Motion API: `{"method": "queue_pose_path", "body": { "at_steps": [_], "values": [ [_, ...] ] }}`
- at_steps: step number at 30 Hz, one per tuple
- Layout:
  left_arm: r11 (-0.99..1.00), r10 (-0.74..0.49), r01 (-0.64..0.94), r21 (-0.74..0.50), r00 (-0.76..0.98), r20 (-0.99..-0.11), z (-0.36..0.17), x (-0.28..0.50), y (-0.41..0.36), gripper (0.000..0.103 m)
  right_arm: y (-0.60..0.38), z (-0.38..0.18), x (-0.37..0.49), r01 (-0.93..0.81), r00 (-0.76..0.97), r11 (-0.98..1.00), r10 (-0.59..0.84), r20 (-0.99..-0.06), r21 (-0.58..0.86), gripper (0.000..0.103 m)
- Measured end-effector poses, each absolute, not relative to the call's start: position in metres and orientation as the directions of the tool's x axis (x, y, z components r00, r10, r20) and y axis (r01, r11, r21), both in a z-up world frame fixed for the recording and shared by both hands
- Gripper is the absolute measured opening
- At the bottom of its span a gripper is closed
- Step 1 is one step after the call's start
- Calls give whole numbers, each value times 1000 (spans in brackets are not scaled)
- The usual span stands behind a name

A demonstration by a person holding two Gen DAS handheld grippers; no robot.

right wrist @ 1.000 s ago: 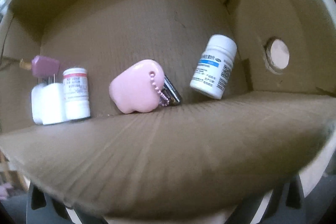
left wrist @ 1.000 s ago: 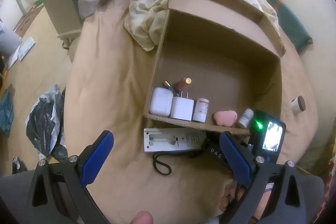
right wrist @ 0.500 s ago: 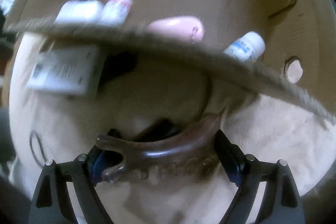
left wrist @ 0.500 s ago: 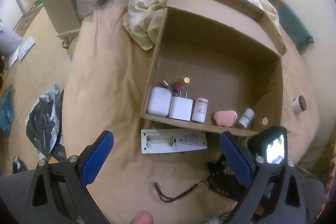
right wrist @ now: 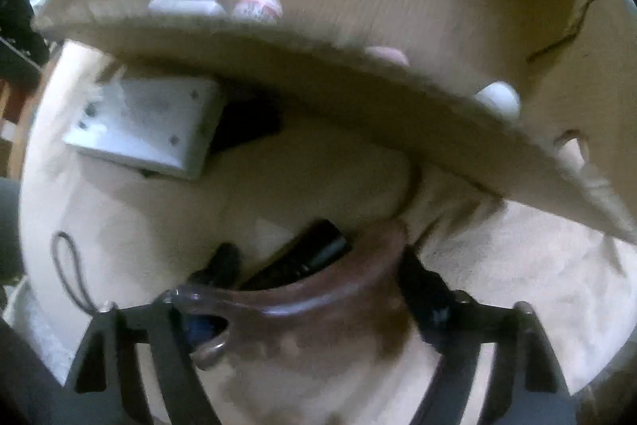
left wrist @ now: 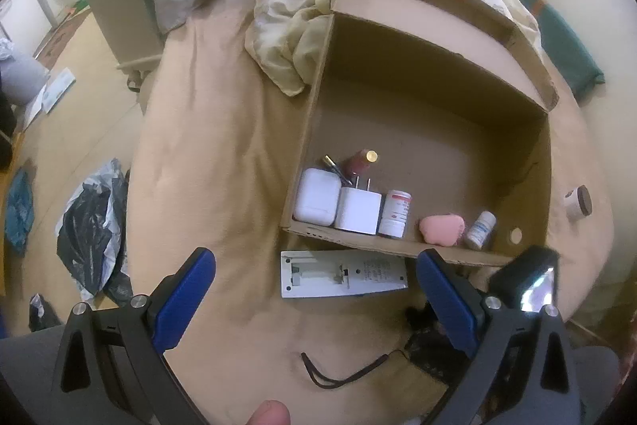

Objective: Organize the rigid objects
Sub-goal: 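Grasp the pink translucent comb with the right gripper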

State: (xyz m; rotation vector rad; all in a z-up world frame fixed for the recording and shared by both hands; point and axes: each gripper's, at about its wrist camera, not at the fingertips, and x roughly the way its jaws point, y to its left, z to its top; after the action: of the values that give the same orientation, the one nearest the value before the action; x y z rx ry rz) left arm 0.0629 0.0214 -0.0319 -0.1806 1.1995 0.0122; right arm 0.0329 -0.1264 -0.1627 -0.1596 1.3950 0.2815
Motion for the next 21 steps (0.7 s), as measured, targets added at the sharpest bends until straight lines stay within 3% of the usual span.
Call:
{"method": "queue_pose_path", "body": {
  "at_steps": [4,5,6,14,21],
  "values": [
    [987,-73,-104,-119,365,-928,-33,63,21,101,-143,-152,36,-247,135,962,154,-979,118,68],
    [987,-72,-107,-118,365,-928,-34,63,22,101,-153,-147,39,-237,135,962,170,-976,134,56],
    [987,-70,-109,-117,364,-929,-34,63,23,101,-162,-139,40,-227,144,963,178,-973,142,20],
    [988,-71,-100,-114,363,-929,-33,62,21,101,-184,-143,56,-154,102,957,264,-959,247,19],
    [986,-74,-112,-122,359,-931,-34,65,24,101,-200,-153,53,-183,9,962,206,-978,201,22]
  ]
}}
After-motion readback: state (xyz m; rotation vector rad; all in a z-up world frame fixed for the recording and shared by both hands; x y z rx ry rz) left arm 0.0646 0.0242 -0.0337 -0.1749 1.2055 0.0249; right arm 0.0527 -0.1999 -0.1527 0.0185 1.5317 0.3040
